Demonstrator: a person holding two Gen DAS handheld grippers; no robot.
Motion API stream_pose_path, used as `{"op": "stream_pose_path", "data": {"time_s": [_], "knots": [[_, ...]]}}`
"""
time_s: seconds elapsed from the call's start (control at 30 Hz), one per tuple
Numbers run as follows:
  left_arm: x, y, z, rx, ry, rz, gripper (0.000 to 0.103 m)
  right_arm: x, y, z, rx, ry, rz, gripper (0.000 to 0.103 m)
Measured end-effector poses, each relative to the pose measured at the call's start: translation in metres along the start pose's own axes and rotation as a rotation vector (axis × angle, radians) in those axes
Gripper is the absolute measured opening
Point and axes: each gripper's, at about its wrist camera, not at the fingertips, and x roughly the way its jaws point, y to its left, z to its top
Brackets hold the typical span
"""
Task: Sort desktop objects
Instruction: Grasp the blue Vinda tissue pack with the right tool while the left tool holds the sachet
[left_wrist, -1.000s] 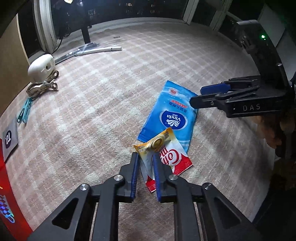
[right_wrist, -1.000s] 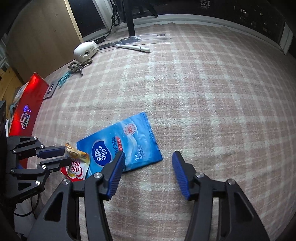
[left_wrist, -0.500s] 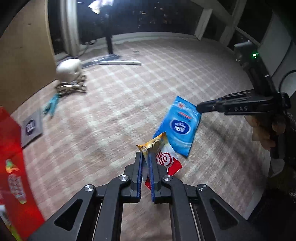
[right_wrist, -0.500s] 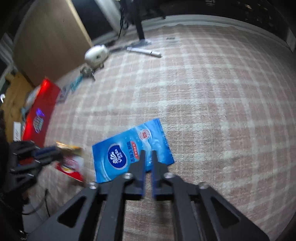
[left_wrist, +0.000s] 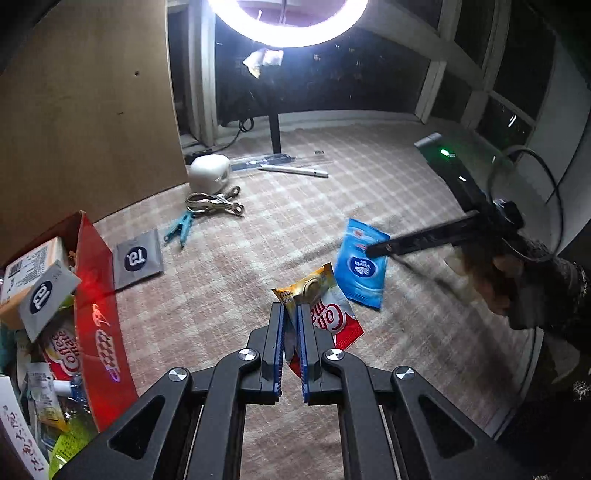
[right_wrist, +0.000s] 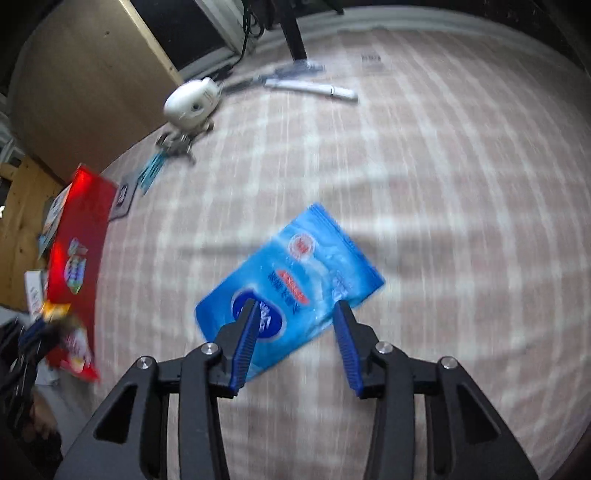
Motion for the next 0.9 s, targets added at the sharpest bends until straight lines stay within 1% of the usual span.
{"op": "stream_pose_path", "data": {"time_s": [0.07, 0.13, 0.17, 0.33, 0.37, 0.43, 0.47, 0.57, 0.63, 0.67, 0.7, 0.8, 0.83, 0.87, 0.9], "knots": [[-0.004, 0.005, 0.0, -0.008, -0.007, 0.001, 0.006, 0.004, 0.004, 0.011, 0.011, 0.006, 0.0, 0.051], [-0.006, 0.011, -0.002, -0.021, -0.015, 0.012, 0.006, 0.01, 0.012, 0.019, 0.021, 0.023, -0.018, 0.054], [-0.007, 0.013, -0.003, -0.024, -0.017, 0.013, 0.006, 0.013, 0.015, 0.024, 0.025, 0.032, -0.026, 0.055], [-0.015, 0.021, -0.008, -0.036, -0.042, 0.02, 0.006, 0.002, 0.025, 0.011, 0.097, 0.071, -0.134, 0.055], [-0.017, 0.023, -0.009, -0.037, -0.051, 0.027, 0.006, 0.001, 0.025, 0.007, 0.133, 0.073, -0.144, 0.055], [-0.02, 0.028, -0.012, -0.054, -0.069, 0.017, 0.006, 0.002, 0.027, 0.006, 0.209, 0.069, -0.151, 0.055], [-0.021, 0.03, -0.013, -0.063, -0.077, 0.01, 0.006, 0.007, 0.03, 0.008, 0.238, 0.079, -0.177, 0.055], [-0.026, 0.037, -0.019, -0.077, -0.091, -0.006, 0.006, 0.015, 0.029, 0.01, 0.322, 0.128, -0.235, 0.055], [-0.03, 0.041, -0.024, -0.08, -0.098, -0.01, 0.006, 0.016, 0.027, 0.012, 0.367, 0.166, -0.256, 0.055], [-0.033, 0.042, -0.027, -0.081, -0.101, -0.011, 0.006, 0.019, 0.024, 0.012, 0.406, 0.201, -0.226, 0.057], [-0.036, 0.045, -0.031, -0.085, -0.106, -0.014, 0.006, 0.02, 0.023, 0.013, 0.424, 0.212, -0.213, 0.059], [-0.047, 0.053, -0.041, -0.107, -0.128, -0.017, 0.006, 0.023, 0.026, 0.016, 0.455, 0.225, -0.234, 0.061], [-0.05, 0.055, -0.042, -0.108, -0.133, -0.015, 0.006, 0.026, 0.031, 0.017, 0.432, 0.221, -0.256, 0.064], [-0.054, 0.058, -0.044, -0.11, -0.139, -0.012, 0.006, 0.03, 0.037, 0.018, 0.404, 0.216, -0.28, 0.072], [-0.058, 0.06, -0.046, -0.114, -0.146, -0.011, 0.006, 0.033, 0.041, 0.018, 0.386, 0.21, -0.299, 0.076]]}}
